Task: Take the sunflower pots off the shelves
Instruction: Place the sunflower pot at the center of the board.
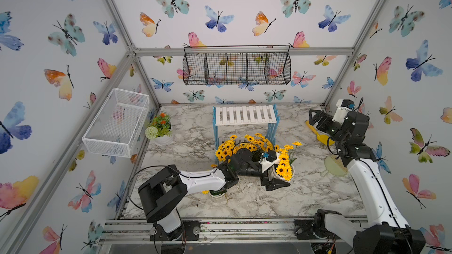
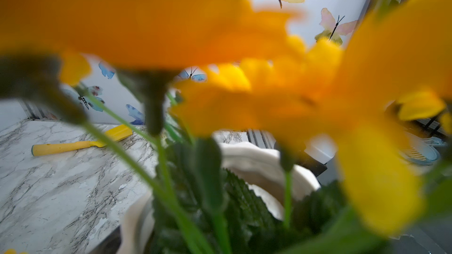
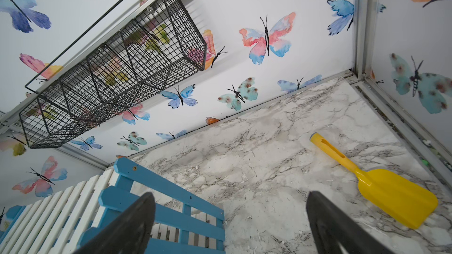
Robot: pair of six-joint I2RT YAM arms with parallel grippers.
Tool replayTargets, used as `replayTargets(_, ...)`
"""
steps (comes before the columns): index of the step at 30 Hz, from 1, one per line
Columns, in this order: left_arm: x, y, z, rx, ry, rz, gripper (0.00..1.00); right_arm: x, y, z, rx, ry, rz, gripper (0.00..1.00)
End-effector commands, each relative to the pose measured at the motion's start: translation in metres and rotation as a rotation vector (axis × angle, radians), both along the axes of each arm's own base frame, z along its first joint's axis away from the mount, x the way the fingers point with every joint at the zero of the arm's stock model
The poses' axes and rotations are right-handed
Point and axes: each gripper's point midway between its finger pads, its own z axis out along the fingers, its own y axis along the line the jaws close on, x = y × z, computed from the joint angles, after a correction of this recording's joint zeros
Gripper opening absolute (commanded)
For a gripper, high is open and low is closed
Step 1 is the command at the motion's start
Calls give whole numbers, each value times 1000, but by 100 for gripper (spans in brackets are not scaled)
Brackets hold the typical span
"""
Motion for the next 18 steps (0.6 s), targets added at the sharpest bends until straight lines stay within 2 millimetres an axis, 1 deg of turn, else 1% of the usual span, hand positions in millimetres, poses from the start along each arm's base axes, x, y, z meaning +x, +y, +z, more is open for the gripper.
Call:
replayTargets(1,6,-6,4,-61,-38,36,0,-3,-1,9,5,-36,-3,99)
replayTargets(4,8,-10,-10,-49,-16,37,0,-4,-1,6,6,-31,-2,99)
replayTargets(12,9,-16,-32,-56,30,22,0,-1,2,4,19,-32,11,99)
replayTargets(18,7,-26,-41,-76,56,-24,0,0,2,1,20,-28,14,99)
